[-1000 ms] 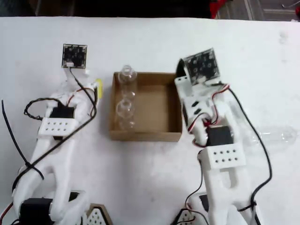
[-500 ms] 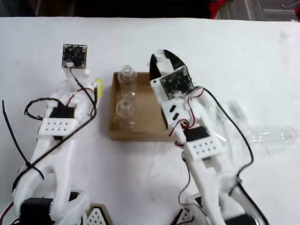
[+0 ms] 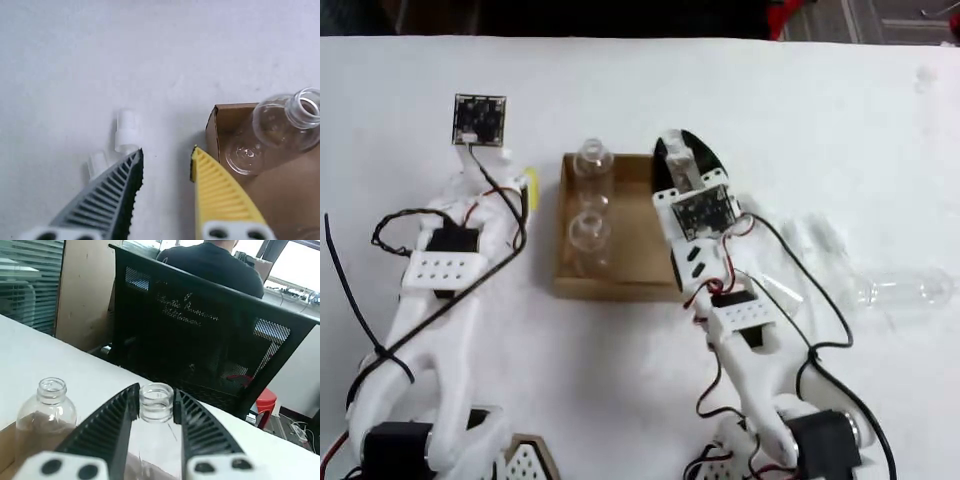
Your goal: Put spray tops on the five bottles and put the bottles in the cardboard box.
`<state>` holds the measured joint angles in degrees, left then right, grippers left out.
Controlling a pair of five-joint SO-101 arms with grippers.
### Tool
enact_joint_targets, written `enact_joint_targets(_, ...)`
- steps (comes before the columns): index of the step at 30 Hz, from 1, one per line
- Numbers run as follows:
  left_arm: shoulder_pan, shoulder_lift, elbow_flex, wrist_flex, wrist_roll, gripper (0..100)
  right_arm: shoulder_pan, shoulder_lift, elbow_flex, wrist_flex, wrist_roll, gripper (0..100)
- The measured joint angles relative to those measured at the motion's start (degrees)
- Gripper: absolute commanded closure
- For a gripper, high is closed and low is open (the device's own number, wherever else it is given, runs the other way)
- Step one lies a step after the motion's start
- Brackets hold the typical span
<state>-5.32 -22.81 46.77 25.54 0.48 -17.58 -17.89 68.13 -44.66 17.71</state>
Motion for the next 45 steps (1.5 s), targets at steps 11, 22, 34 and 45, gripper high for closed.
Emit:
enact_joint_targets(11, 0.00, 0.00, 0.00, 0.00, 0.00, 85, -1.49, 11.78, -4.31, -9.05, 0.09, 98.2)
enact_joint_targets(22, 0.00, 0.00, 0.00, 0.00, 0.00, 85, -2.37, 10.29, -1.76, -12.57, -0.09, 98.2)
enact_joint_targets(34, 0.00, 0.00, 0.00, 0.00, 0.00, 85, -1.67, 13.80, -3.60, -12.57, -7.38, 97.8)
enact_joint_targets(45, -0.18, 0.00, 0.00, 0.00, 0.00, 85, 4.31, 23.21, -10.29, -12.57, -15.91, 97.8)
